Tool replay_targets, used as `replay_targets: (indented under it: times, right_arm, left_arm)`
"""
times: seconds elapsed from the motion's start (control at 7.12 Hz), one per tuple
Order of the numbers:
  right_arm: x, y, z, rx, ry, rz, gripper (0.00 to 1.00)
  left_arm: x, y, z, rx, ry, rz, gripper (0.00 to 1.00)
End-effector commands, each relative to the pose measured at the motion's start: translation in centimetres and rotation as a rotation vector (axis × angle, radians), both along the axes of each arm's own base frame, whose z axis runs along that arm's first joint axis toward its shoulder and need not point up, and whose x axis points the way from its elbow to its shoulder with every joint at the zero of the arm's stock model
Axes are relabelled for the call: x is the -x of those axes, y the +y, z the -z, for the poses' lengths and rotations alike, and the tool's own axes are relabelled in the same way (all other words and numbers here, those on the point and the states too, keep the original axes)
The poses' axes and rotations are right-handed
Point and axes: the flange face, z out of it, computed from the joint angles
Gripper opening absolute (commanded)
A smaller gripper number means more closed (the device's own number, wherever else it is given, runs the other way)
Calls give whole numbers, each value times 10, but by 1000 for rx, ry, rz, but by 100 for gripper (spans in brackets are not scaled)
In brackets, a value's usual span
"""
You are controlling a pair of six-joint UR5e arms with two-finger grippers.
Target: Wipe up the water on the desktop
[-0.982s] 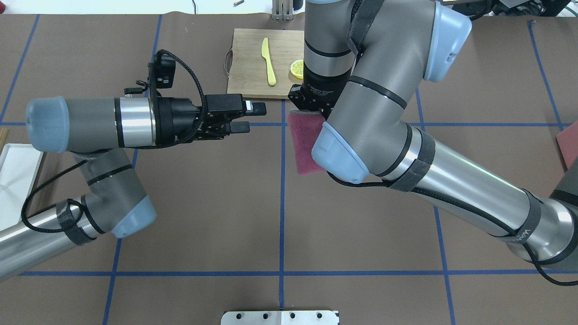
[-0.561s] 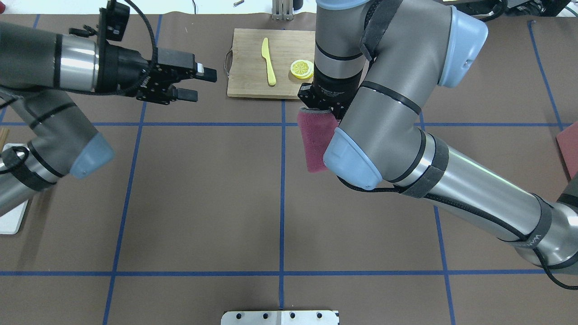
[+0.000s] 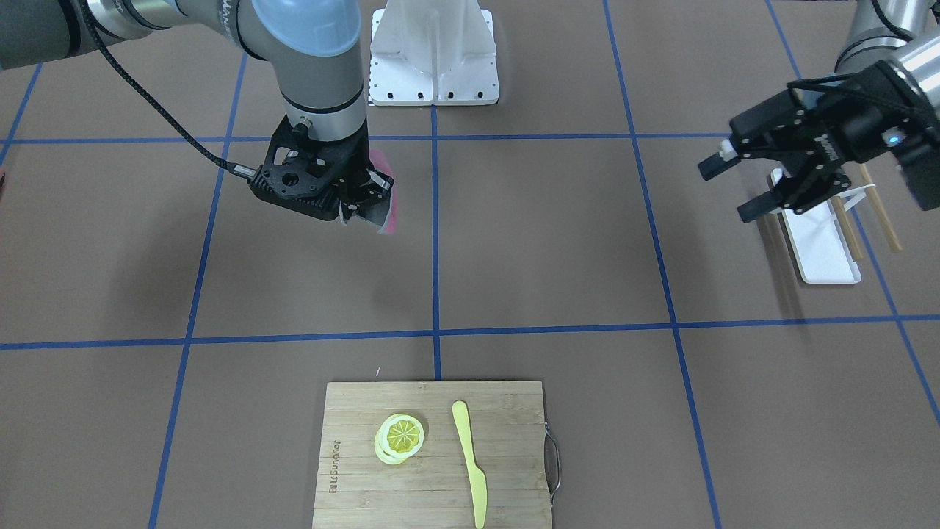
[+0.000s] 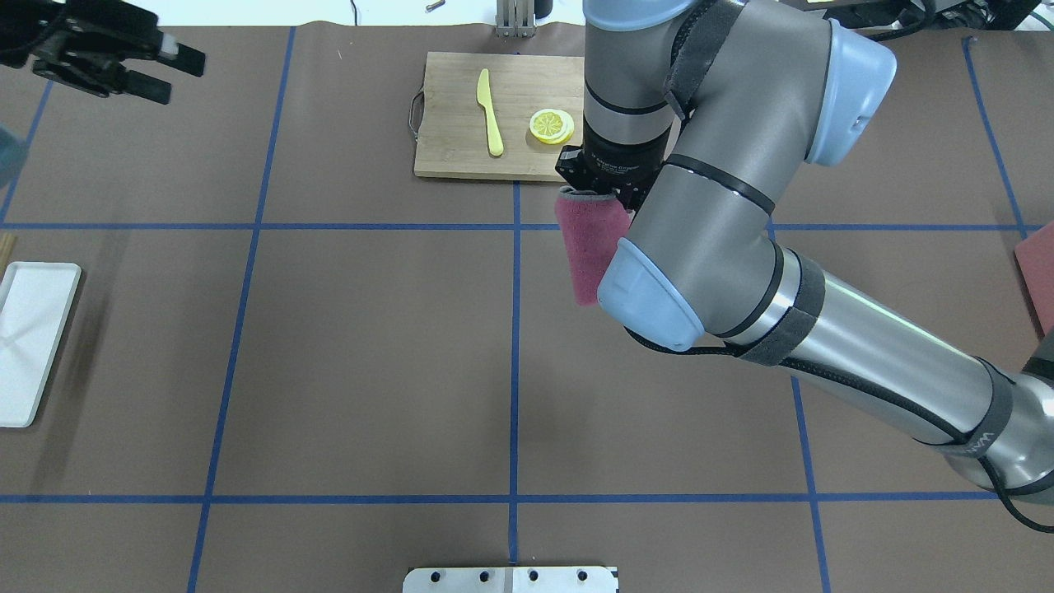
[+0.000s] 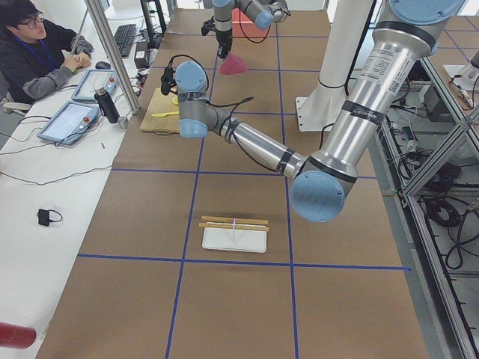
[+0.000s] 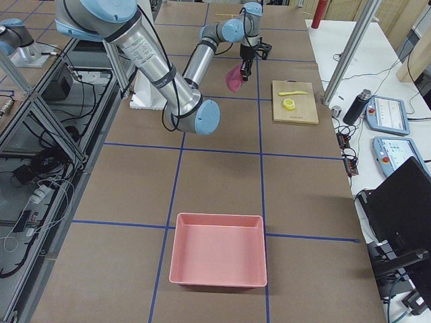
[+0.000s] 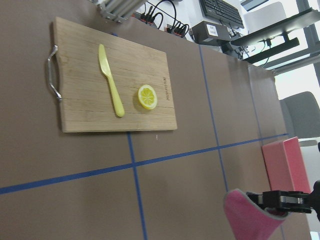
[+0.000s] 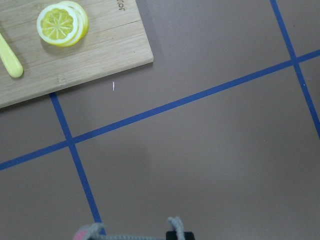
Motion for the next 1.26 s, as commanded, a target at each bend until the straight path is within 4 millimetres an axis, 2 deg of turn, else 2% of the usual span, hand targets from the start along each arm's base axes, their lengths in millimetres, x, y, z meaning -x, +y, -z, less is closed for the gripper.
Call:
replay_targets:
  times: [0.0,0.14,0.28,0.56,0.7,0.98,1.12]
  right_arm:
    - [-2,2,0,-28,13,-17,0]
    - [-2,3,0,-33,15,-19,0]
    - [0,6,-1,-44,23,-20,0]
    - [-2,12,-8,-46,25,-16,0]
    - [-1,12,-9,-45,26,-14,0]
    - [6,17,-9,-71,28,-19,0]
    - [14,19,-20,-111,1,-45,0]
  left_arm:
    - [60,12,-75,-49,-84,69,98]
    - [85,9,-88,-114,-133,116,98]
    - [110,2,-92,-235,-202,201,98]
    - [131,-10,-116,-414,-412,354,98]
    - [148,-19,-130,-487,-570,374,98]
    - [200,-24,-155,-447,-757,294,98]
    - [206,-17,-167,-374,-793,230,98]
